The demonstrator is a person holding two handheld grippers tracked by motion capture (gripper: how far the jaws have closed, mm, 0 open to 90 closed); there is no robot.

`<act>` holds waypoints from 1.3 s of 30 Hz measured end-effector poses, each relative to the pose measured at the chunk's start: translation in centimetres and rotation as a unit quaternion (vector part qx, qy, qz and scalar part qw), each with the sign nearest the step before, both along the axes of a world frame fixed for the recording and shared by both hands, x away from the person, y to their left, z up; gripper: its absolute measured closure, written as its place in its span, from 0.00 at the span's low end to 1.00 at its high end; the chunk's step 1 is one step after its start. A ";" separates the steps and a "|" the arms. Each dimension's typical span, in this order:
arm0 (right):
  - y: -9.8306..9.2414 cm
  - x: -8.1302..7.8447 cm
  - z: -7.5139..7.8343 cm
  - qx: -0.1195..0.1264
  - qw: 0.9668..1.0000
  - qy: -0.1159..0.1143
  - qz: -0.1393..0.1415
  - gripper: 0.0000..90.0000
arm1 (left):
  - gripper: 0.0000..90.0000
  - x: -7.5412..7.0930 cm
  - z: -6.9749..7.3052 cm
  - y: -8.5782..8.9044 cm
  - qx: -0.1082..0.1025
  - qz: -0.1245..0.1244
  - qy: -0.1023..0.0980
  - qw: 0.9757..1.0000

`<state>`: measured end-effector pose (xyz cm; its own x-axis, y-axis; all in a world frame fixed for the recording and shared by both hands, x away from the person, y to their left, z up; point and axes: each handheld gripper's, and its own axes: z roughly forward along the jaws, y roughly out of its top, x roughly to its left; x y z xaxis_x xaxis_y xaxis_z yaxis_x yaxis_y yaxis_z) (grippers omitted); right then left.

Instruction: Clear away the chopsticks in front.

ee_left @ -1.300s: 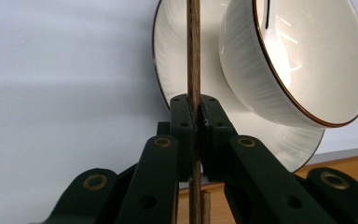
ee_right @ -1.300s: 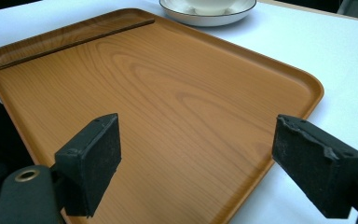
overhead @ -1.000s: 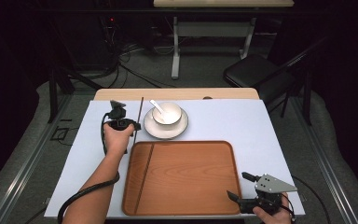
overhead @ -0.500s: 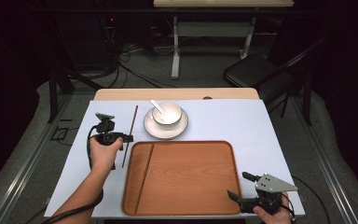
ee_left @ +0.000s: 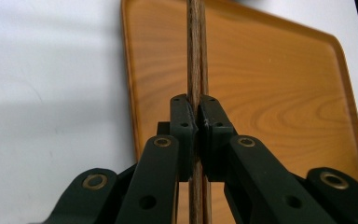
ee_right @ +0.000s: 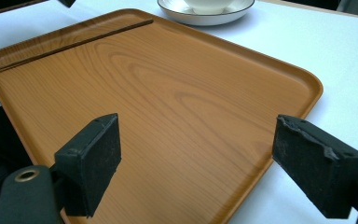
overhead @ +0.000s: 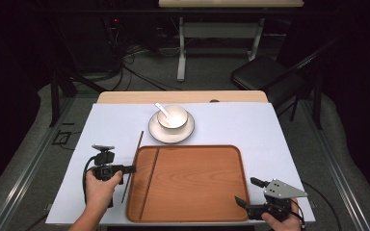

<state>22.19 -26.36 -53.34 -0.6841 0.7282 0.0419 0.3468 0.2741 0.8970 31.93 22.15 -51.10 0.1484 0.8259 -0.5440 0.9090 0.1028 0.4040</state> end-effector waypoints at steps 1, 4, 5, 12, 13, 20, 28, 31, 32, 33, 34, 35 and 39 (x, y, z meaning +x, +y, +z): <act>0.0 0.0 0.0 0.002 1.000 0.000 0.000 0.17 | 0.95 -0.3 -0.2 -0.1 -0.003 0.002 0.001 1.000; 0.0 0.0 0.0 0.001 1.000 0.000 0.000 0.17 | 0.95 -1.1 -0.7 -0.2 -0.003 -0.003 0.005 1.000; 0.0 0.0 0.0 0.001 1.000 0.000 0.000 0.17 | 0.95 -1.3 -0.9 -0.3 -0.004 -0.003 0.008 1.000; 0.0 0.0 0.0 0.001 1.000 0.000 0.000 0.17 | 0.95 -2.4 -2.1 -0.7 -0.007 -0.009 0.020 1.000; 0.0 0.0 0.0 0.000 1.000 0.000 0.000 0.17 | 0.95 -2.5 -2.3 -0.7 -0.006 -0.010 0.020 1.000; 0.0 0.0 0.0 0.000 1.000 0.000 0.000 0.17 | 0.95 -2.5 -3.4 -1.0 -0.001 -0.011 0.030 1.000; 0.0 0.0 0.0 0.001 1.000 0.000 -0.001 0.17 | 0.95 -1.7 -3.6 -1.5 0.006 -0.009 0.031 0.999; 0.0 0.0 0.0 0.002 1.000 0.001 -0.001 0.17 | 0.94 -1.8 -3.6 -1.6 0.010 -0.007 0.029 1.000; 0.0 0.0 0.0 0.002 1.000 0.001 -0.001 0.17 | 0.93 -1.8 -3.5 -1.7 0.010 -0.006 0.029 1.000; 0.0 0.0 0.0 0.001 1.000 0.000 0.000 0.17 | 0.93 -1.8 -3.5 -1.7 0.008 -0.006 0.029 1.000; 0.0 0.0 0.0 0.001 1.000 0.001 0.000 0.17 | 0.91 -1.8 -3.5 -1.7 0.006 -0.006 0.030 1.000; 0.0 0.0 0.0 0.001 1.000 0.001 0.000 0.17 | 0.90 -1.8 -3.5 -1.7 0.005 -0.007 0.030 1.000; 0.0 0.0 0.0 0.000 1.000 0.001 0.001 0.17 | 0.91 -1.8 -3.5 -1.8 0.012 -0.008 0.030 0.999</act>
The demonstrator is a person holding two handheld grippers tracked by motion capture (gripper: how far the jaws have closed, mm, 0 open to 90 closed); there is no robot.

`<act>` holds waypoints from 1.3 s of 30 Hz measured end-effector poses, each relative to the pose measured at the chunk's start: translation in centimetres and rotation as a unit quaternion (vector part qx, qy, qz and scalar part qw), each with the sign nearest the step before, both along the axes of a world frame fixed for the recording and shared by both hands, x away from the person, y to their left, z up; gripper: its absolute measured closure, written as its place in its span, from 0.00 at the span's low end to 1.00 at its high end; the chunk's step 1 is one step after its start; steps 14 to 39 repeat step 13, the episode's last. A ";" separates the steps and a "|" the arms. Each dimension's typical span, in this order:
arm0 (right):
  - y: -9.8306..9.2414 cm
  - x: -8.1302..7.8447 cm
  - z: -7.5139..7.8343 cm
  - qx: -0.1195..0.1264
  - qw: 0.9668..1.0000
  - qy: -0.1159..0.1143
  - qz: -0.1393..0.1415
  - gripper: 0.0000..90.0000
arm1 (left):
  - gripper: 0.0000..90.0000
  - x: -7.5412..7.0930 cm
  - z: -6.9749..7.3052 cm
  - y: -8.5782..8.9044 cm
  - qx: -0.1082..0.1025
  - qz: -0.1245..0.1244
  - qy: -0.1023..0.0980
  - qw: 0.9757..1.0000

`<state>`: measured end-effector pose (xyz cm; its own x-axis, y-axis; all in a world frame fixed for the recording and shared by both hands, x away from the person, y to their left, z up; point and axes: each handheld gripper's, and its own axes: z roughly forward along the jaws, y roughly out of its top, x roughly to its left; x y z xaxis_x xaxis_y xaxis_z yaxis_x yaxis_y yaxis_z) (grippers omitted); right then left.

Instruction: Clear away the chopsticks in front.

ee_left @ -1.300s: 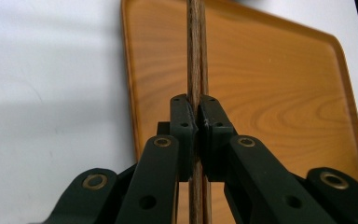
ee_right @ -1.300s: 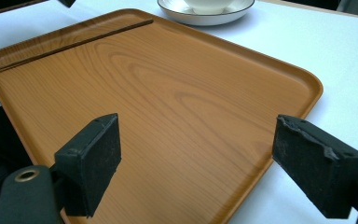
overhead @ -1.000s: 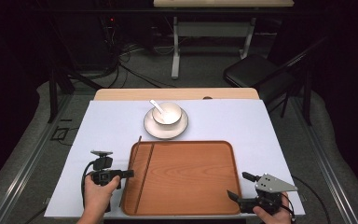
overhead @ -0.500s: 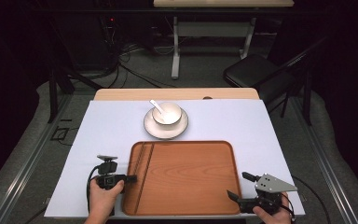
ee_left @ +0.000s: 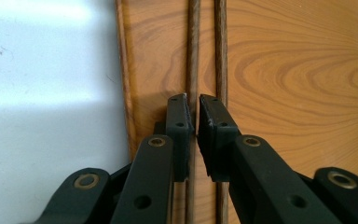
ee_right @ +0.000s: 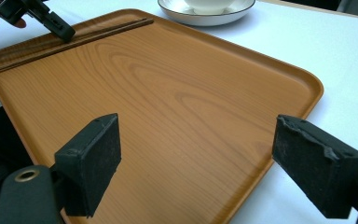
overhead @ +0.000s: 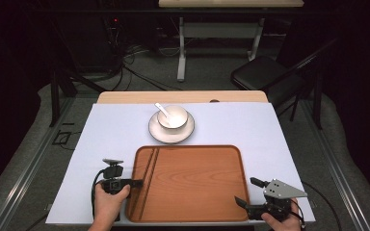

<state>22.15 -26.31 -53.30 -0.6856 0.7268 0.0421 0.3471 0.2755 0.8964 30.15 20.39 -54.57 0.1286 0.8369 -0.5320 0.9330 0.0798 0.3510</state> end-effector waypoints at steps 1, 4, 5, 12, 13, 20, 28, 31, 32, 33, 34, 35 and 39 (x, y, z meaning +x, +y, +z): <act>0.0 0.0 0.0 0.001 1.000 0.000 0.000 0.17 | 0.92 0.0 0.0 0.0 0.000 0.000 0.000 1.000; 0.0 0.0 0.0 0.000 1.000 0.000 0.000 0.17 | 0.91 0.0 0.0 0.0 -0.002 0.000 -0.001 1.000; 0.0 0.0 0.0 0.000 1.000 0.000 0.000 0.17 | 0.90 0.0 0.0 0.0 -0.003 -0.001 -0.001 1.000; 0.0 0.0 0.0 0.000 1.000 0.001 -0.002 0.17 | 0.73 -0.5 1.7 0.5 -0.011 -0.009 -0.045 0.999; 0.0 0.1 0.0 0.000 1.000 0.000 -0.001 0.17 | 0.69 -0.6 2.1 0.7 -0.007 -0.006 -0.056 0.998; 0.0 0.1 0.0 0.000 1.000 0.000 -0.001 0.17 | 0.69 -0.6 2.1 0.7 -0.007 -0.006 -0.056 0.998; 0.0 0.1 0.0 0.000 1.000 0.000 -0.001 0.17 | 0.69 -0.6 2.1 0.7 -0.007 -0.006 -0.056 0.998; 0.0 0.1 0.0 0.000 1.000 0.000 -0.001 0.17 | 0.69 -0.6 2.1 0.7 -0.007 -0.006 -0.056 0.998; 0.0 0.1 0.0 0.000 1.000 0.000 -0.001 0.17 | 0.69 -0.6 2.1 0.7 -0.007 -0.006 -0.056 0.998; 0.0 0.1 0.0 0.000 1.000 0.000 -0.001 0.17 | 0.69 -0.6 2.1 0.7 -0.007 -0.006 -0.056 0.998; 0.0 0.1 0.0 0.000 1.000 0.000 -0.001 0.17 | 0.69 -0.6 2.1 0.7 -0.007 -0.006 -0.056 0.998; 0.0 0.1 0.0 0.000 1.000 0.000 -0.001 0.17 | 0.69 -0.6 2.1 0.7 -0.007 -0.006 -0.056 0.998; 0.0 0.1 0.0 0.000 1.000 0.000 -0.001 0.17 | 0.69 -0.6 2.1 0.7 -0.007 -0.006 -0.056 0.998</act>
